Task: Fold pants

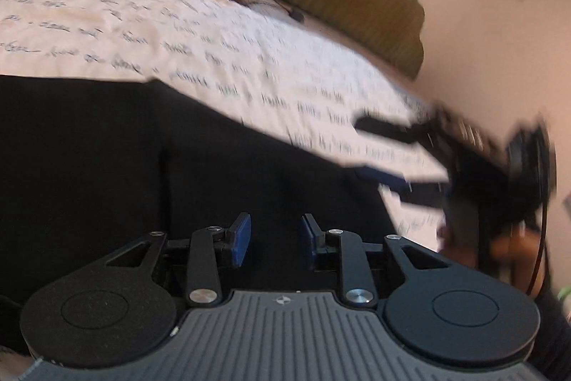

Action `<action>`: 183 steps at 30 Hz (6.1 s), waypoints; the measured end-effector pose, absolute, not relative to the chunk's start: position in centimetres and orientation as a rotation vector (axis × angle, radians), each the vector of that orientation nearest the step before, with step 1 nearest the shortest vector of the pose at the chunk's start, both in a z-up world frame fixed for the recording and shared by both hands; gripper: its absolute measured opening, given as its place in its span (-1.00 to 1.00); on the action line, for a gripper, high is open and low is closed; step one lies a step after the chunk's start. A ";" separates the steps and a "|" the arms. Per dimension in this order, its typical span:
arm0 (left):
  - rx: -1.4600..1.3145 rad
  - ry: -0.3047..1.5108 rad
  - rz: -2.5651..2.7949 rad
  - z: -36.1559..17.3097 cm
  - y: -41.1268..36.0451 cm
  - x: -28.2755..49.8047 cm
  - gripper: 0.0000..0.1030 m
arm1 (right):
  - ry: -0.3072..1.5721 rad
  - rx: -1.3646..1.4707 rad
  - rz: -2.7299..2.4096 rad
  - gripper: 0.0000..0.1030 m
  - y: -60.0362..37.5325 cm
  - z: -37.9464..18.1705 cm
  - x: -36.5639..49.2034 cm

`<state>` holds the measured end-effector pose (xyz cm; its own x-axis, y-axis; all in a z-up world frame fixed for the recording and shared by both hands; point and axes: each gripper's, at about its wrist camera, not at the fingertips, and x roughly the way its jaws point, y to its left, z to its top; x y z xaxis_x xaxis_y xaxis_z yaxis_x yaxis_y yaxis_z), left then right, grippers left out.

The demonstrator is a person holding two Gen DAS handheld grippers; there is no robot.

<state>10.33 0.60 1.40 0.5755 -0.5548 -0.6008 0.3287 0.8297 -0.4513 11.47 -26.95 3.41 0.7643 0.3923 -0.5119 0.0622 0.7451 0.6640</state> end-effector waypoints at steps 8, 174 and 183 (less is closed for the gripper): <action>-0.400 0.829 -0.504 -3.2 3.3 10.5 -0.80 | 0.707 0.742 0.192 0.62 -28.9 -1.0 12.9; -0.094 0.616 -0.250 4.6 13.1 8.9 -0.29 | 0.927 1.160 0.764 0.51 -3.6 -2.9 19.4; -0.103 0.598 -0.330 2.0 11.1 9.1 -0.18 | 0.872 1.247 0.729 0.58 -6.6 -4.0 18.5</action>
<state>9.11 11.06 1.98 0.7760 -0.3342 -0.5349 0.2747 0.9425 -0.1902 18.50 -6.62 -3.97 0.4937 0.8553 -0.1570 -0.0025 0.1820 0.9833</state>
